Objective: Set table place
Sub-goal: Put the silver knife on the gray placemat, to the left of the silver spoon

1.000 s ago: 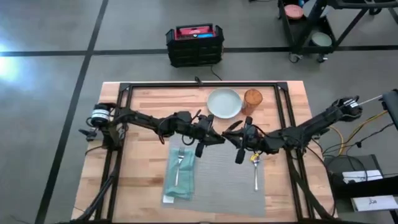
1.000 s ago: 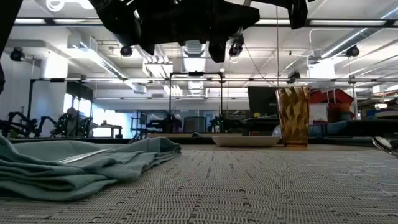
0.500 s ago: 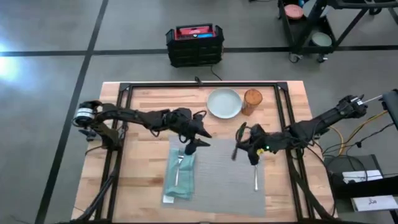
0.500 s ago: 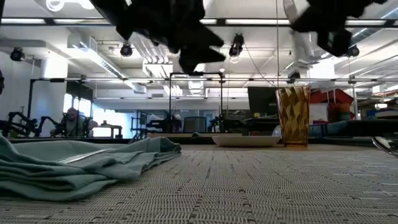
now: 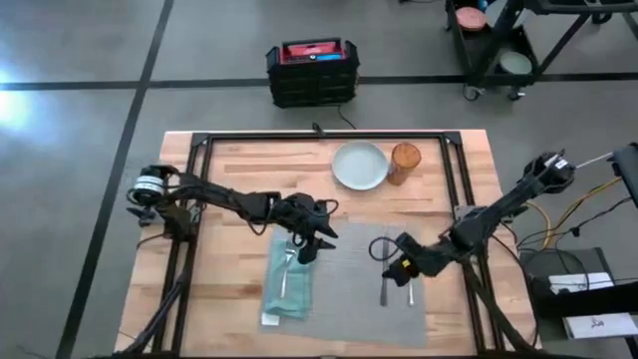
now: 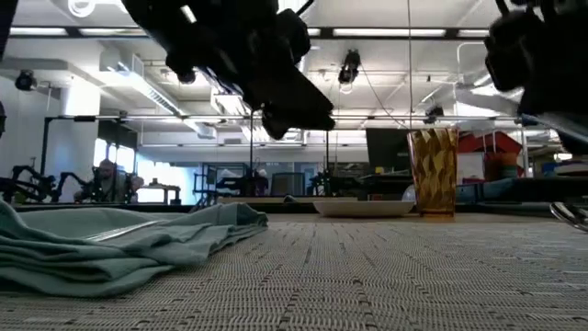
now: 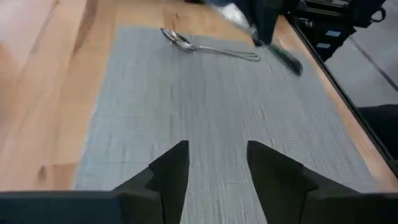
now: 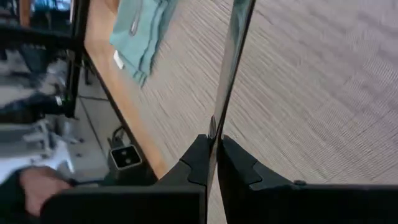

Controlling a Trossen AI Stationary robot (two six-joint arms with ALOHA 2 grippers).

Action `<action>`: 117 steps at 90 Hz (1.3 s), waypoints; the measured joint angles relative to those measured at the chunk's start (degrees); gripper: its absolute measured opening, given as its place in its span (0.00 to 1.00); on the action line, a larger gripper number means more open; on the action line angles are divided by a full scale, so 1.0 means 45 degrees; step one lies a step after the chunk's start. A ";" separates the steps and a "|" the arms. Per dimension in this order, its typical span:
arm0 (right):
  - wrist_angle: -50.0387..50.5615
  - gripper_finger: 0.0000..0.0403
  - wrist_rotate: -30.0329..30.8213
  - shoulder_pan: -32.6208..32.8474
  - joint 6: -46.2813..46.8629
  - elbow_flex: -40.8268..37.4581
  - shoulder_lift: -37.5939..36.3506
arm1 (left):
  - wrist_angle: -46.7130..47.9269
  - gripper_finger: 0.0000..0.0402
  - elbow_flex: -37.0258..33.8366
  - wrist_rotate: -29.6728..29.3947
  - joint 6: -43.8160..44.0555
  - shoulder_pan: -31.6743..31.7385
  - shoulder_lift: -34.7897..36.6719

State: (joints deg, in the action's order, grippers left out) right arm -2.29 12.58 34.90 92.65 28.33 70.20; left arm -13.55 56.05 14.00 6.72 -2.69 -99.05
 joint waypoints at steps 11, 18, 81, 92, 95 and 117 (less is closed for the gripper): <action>-0.0084 0.00 -0.0144 0.0579 0.1586 -0.0196 0.0979 | -0.0578 0.32 0.0019 0.0007 -0.0021 -0.0149 -0.0687; -0.0259 0.00 -0.0260 0.0716 0.2299 -0.0202 0.1397 | -0.0906 0.29 0.0036 0.0005 -0.0037 -0.0167 -0.1064; 0.1179 0.01 -0.0078 0.0655 0.4625 -0.0737 0.1513 | -0.1455 0.29 0.0034 0.0000 -0.0383 -0.0168 -0.2670; 0.1210 0.02 0.0008 0.0655 0.4985 -0.0916 0.1513 | -0.1465 0.30 0.0034 0.0000 -0.0387 -0.0168 -0.2688; 0.1189 0.02 0.0022 0.0655 0.5082 -0.0949 0.1513 | -0.1455 0.30 0.0034 0.0000 -0.0387 -0.0168 -0.2695; 0.1181 0.02 0.0165 0.0660 0.5471 -0.0989 0.1513 | -0.1465 0.29 0.0034 0.0000 -0.0387 -0.0168 -0.2695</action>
State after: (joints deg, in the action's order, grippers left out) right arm 3.03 13.32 37.87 117.27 23.88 77.01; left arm -20.14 56.21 14.00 4.97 -3.44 -111.18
